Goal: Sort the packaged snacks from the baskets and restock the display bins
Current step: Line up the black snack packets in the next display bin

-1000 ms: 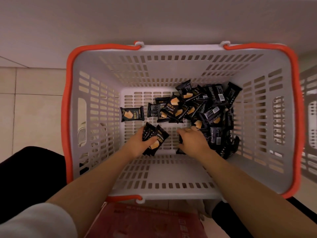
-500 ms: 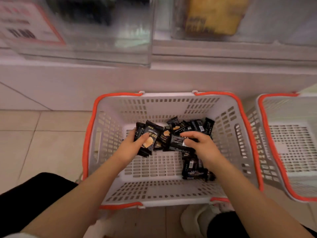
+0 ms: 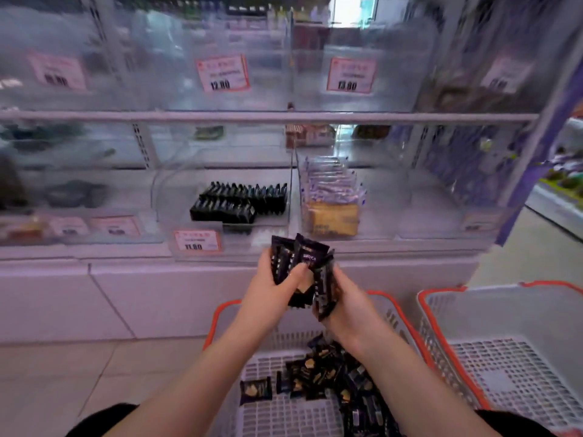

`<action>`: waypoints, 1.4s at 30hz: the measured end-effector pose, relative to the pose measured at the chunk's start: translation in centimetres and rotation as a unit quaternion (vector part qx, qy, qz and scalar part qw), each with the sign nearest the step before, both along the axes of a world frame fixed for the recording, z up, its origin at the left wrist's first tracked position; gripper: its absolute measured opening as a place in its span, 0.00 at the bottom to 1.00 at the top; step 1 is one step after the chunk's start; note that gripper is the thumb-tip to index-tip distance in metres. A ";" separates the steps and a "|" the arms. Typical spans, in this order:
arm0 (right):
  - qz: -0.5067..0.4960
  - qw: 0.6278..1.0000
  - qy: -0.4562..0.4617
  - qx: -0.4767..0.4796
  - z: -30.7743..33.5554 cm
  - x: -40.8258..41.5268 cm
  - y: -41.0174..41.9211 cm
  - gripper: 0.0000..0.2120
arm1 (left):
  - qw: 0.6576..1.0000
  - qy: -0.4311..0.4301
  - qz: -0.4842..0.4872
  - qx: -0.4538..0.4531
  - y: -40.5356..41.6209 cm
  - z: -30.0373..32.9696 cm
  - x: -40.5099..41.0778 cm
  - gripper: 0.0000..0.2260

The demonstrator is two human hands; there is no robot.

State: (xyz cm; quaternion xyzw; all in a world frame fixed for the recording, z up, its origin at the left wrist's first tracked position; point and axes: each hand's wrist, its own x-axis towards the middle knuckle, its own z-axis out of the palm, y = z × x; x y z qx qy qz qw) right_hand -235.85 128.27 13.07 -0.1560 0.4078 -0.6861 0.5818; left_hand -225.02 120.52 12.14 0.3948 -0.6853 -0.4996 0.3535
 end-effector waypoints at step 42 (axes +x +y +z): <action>0.115 0.640 0.746 -0.145 10.9 -3.9 -10.6 0.12 | 0.993 -0.110 -0.013 -0.044 -14.5 7.7 4.0 0.33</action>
